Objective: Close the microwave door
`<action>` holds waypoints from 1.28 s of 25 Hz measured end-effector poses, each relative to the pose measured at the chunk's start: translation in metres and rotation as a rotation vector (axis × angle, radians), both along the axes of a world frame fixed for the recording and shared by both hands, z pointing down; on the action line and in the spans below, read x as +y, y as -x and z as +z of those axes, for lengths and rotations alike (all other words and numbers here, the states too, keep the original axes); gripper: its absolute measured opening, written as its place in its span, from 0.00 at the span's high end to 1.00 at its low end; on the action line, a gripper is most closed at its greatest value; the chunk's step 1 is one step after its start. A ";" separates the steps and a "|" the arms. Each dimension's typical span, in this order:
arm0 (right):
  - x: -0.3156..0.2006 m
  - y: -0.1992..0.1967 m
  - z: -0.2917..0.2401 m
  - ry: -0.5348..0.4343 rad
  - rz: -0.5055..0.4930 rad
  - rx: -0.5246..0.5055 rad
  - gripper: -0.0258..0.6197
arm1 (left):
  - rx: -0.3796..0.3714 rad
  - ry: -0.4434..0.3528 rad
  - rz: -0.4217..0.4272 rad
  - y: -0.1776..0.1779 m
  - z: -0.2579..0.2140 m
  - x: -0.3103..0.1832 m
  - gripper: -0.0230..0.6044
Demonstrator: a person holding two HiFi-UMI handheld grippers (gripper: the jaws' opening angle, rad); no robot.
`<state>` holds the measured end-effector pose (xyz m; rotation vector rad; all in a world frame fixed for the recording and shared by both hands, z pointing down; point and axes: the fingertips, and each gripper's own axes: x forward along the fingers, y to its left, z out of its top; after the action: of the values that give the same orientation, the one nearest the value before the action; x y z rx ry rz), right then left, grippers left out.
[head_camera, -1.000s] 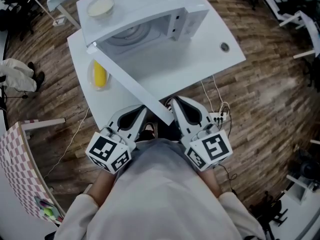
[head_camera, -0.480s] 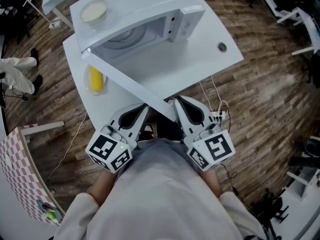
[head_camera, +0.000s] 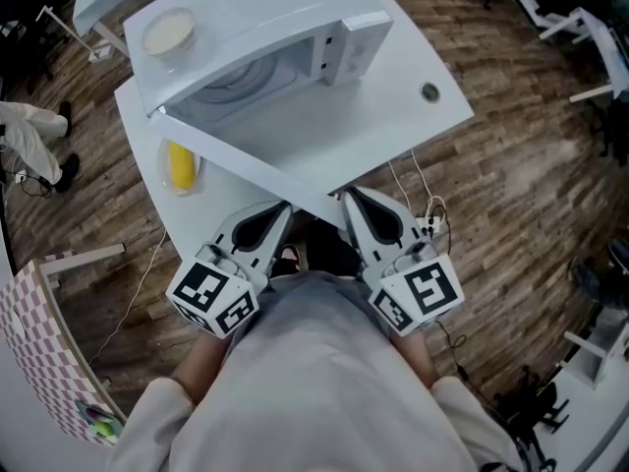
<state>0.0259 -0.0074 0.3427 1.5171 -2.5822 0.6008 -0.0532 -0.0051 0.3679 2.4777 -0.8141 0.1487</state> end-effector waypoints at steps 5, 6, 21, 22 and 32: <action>-0.006 -0.006 -0.001 0.001 0.009 -0.004 0.92 | 0.007 0.005 0.005 -0.005 -0.001 -0.006 0.94; -0.007 -0.007 -0.001 0.002 0.010 -0.007 0.92 | 0.008 0.006 0.005 -0.006 -0.001 -0.008 0.94; -0.028 -0.019 0.002 0.011 0.027 -0.019 0.92 | 0.015 0.020 0.020 -0.017 0.000 -0.026 0.94; -0.029 -0.020 0.002 0.012 0.028 -0.018 0.92 | 0.016 0.019 0.022 -0.018 0.000 -0.028 0.94; -0.045 -0.030 0.004 0.022 0.037 -0.024 0.92 | 0.036 0.033 0.021 -0.027 0.000 -0.045 0.94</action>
<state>0.0562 -0.0525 0.3466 1.5637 -2.5610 0.6528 -0.0263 -0.0505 0.3676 2.4515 -0.7653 0.1234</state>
